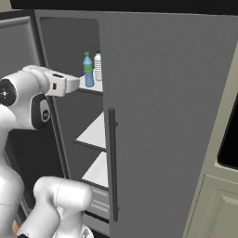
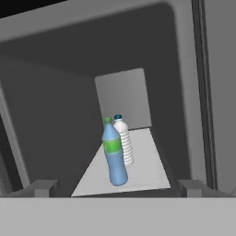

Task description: Take the bottled waters from the counter and place them in the freezer to freeze. Close the freezer door after placing the bottles.

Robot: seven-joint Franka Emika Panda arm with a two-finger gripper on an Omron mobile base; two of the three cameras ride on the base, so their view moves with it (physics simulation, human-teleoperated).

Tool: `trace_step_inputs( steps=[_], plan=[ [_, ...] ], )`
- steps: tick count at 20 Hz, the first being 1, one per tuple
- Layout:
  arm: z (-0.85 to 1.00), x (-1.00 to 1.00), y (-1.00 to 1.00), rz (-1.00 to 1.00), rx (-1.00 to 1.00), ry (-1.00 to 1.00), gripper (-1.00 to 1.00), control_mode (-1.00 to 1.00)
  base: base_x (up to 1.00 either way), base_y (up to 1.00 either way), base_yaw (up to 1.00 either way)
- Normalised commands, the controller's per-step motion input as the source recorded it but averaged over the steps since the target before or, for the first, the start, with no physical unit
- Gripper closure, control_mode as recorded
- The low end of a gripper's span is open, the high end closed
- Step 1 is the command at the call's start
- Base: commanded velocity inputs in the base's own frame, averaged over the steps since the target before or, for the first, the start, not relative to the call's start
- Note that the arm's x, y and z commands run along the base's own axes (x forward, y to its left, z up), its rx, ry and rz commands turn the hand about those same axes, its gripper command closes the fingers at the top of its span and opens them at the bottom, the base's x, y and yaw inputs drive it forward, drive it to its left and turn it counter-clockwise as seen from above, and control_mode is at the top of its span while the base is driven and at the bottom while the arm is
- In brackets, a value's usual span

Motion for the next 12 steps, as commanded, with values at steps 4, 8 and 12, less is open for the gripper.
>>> trace_step_inputs(
  steps=[4, 8, 12],
  plan=[
    [-0.03, -0.42, 0.0, 0.03, 0.0, 0.07, -1.0, -1.0, 0.0, 0.0, 0.0],
    [0.0, -0.49, 0.0, 0.02, 0.0, 0.13, -1.0, -1.0, 0.0, 0.0, 0.0],
    [-0.02, -0.47, -0.04, 0.0, 0.0, 0.18, -1.0, -1.0, 0.0, 0.0, 0.0]
  ],
)
